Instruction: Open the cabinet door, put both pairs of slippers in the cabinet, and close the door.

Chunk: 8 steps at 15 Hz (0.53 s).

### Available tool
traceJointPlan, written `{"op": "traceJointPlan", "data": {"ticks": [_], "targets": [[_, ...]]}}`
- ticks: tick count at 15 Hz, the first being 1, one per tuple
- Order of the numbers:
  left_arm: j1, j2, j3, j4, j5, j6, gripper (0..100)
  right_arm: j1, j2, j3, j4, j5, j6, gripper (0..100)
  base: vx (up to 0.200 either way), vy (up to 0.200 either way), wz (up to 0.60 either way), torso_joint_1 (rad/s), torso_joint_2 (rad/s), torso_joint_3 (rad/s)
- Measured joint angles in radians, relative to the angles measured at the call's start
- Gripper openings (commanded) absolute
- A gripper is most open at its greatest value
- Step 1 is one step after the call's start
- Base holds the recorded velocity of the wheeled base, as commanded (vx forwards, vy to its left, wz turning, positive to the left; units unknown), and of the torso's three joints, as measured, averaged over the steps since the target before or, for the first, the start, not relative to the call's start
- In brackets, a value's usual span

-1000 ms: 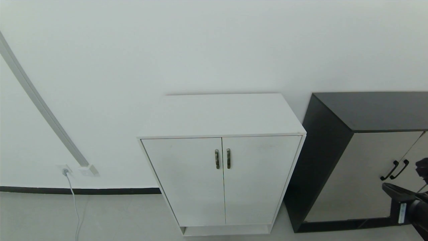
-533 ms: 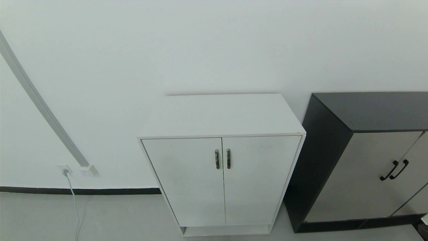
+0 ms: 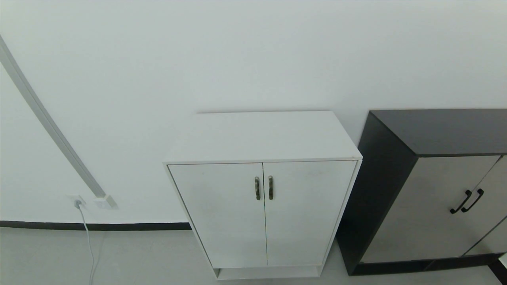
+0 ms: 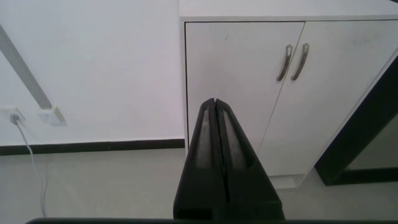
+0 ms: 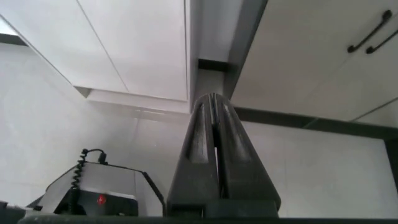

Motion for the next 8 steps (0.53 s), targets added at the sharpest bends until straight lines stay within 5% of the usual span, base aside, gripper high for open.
{"op": "traceJointPlan", "data": {"ticks": [5, 8], "targets": [[0.000, 0.000, 0.000, 0.000, 0.000, 0.000, 0, -0.008, -0.070, 0.021, 0.015, 0.061, 0.030, 0, 0.000, 0.000, 0.00, 0.000, 0.00, 0.000], [0.000, 0.000, 0.000, 0.000, 0.000, 0.000, 0, -0.089, -0.143, 0.023, 0.015, 0.061, 0.029, 0, 0.000, 0.000, 0.00, 0.000, 0.00, 0.000]]}}
